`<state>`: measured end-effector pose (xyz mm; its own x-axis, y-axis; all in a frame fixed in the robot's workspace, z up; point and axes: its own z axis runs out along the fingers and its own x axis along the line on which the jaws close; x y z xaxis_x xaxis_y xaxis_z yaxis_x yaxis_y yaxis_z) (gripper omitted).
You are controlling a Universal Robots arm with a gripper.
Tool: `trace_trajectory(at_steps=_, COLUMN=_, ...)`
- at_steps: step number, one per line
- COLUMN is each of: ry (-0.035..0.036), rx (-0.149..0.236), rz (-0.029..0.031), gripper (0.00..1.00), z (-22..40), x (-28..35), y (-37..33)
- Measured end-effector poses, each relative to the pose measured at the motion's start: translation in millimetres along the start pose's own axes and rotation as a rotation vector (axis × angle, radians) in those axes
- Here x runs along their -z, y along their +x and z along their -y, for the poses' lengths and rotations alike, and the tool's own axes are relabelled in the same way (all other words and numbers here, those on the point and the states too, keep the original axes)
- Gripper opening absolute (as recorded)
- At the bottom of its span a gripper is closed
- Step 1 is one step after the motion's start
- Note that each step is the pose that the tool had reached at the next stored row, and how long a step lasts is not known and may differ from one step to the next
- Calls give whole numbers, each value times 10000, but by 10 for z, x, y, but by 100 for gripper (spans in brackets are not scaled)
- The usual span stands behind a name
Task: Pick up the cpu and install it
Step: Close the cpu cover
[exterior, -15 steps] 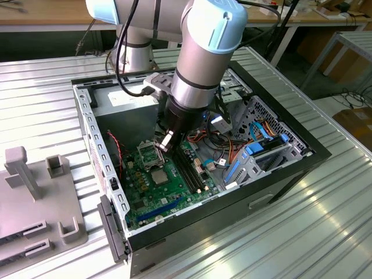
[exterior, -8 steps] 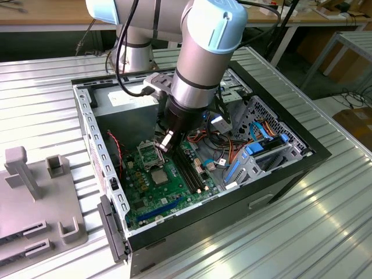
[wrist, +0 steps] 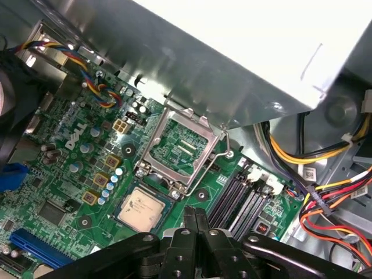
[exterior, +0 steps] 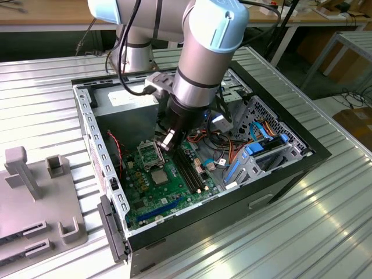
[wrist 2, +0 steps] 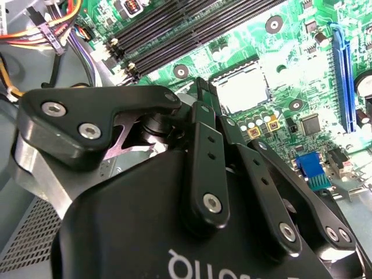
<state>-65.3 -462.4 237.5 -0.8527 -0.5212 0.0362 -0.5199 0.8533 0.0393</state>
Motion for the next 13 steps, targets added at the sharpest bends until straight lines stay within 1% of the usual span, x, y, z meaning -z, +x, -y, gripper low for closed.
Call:
trace_trajectory(at_steps=10, ry=2, rx=19, rz=-1, gripper=11, z=-43, x=0, y=-49)
trace_trajectory(at_steps=13, ry=6, rx=148, rz=-6, gripper=11, z=-57, x=0, y=-72)
